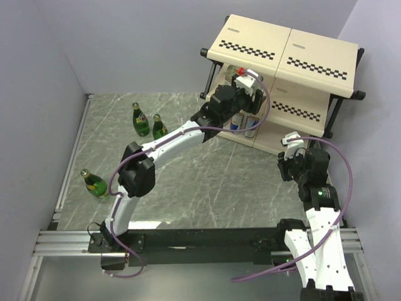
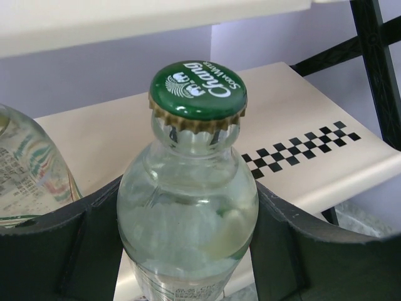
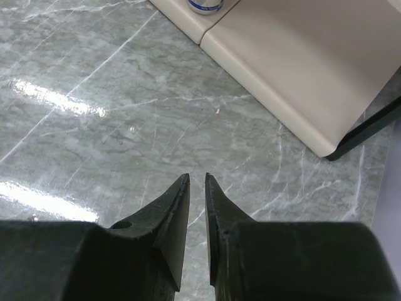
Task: Place and organize the beverage onto the shelf
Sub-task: Place the drink on the shelf.
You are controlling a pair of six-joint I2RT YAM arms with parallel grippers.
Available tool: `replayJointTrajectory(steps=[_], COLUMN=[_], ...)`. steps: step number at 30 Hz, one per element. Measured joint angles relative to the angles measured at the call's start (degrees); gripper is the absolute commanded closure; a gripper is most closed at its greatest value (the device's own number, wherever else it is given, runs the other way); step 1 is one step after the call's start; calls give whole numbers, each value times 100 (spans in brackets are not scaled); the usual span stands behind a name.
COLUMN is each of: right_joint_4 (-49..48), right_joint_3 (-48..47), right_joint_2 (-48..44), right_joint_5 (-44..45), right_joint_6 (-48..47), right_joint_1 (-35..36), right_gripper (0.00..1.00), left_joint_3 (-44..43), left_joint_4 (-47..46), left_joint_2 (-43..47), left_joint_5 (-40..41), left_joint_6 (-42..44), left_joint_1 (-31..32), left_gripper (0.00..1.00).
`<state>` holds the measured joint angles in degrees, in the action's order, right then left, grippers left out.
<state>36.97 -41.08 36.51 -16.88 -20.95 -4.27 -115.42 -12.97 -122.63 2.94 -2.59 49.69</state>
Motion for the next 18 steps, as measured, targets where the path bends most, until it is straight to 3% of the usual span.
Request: replayJointTrajectory(steps=[18], right_joint_4=[4], right_joint_3=[0], right_joint_2=[66], right_joint_5=[-35], right_joint_6=[-4], right_joint_1=[2], right_gripper=[77], left_joint_3=[-452], left_joint_4=[-282], left_joint_2=[-389], left_joint_5=[254], left_joint_6=[68], left_joint_1=[-66], left_gripper=[100])
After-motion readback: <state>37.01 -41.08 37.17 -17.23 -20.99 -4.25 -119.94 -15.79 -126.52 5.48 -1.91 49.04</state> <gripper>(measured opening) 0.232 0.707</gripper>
